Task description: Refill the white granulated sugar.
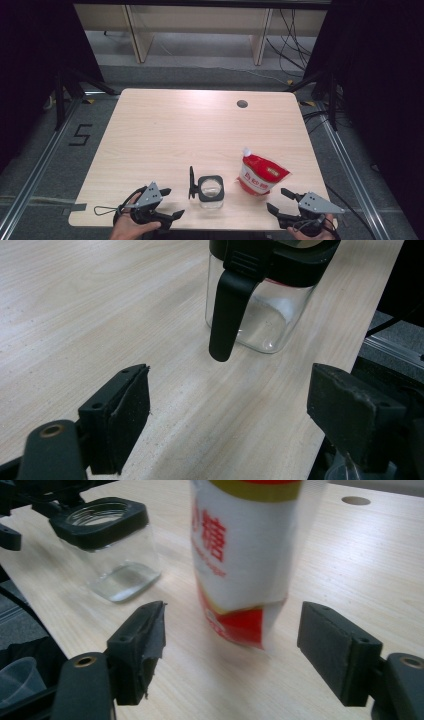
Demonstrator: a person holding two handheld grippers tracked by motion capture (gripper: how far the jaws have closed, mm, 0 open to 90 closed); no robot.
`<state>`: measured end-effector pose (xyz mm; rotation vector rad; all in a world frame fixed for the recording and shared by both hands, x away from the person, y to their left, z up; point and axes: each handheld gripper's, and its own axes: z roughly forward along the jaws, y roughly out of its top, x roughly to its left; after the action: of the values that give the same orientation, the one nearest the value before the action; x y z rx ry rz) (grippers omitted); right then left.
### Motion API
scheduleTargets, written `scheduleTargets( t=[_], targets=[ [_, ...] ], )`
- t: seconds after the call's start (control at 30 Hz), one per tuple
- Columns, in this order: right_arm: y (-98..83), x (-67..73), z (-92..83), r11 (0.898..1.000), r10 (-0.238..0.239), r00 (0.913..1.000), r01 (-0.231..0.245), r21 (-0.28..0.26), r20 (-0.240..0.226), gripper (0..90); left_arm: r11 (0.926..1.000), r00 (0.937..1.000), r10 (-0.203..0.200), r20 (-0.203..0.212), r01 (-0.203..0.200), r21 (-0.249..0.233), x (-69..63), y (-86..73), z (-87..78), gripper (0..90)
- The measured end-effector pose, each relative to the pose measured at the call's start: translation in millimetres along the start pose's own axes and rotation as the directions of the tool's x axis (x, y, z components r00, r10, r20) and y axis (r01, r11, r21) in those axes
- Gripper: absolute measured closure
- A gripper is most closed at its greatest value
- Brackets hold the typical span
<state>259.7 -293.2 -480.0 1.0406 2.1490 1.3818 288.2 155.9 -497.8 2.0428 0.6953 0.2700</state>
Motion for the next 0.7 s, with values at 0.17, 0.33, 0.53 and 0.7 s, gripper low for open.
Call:
scheduleTargets(
  t=[0.17,0.33,0.53,0.7],
  targets=[
    [-1.0,-7.1,-0.6,1.000,0.022,0.9991,-0.022,-0.012,0.035,22.4,0.9996,0.9996,-0.027,0.005,0.027,-0.003,-2.1,0.8,0.8,16.9],
    [0.7,-14.5,2.4,1.000,0.004,0.9989,-0.003,-0.029,0.046,18.6,0.9998,0.9997,-0.020,0.010,0.020,-0.003,-2.6,0.6,0.4,16.9],
    [2.9,-16.2,12.0,0.999,-0.004,0.9992,0.006,-0.032,0.039,16.7,0.9996,0.9997,-0.026,0.001,0.026,-0.009,-2.2,0.0,1.2,16.9],
    [4.4,-22.6,21.6,0.999,-0.030,0.9995,0.030,-0.039,-0.005,15.7,0.9997,0.9997,-0.025,0.008,0.025,0.003,-1.6,0.2,1.1,16.9]
  ],
)
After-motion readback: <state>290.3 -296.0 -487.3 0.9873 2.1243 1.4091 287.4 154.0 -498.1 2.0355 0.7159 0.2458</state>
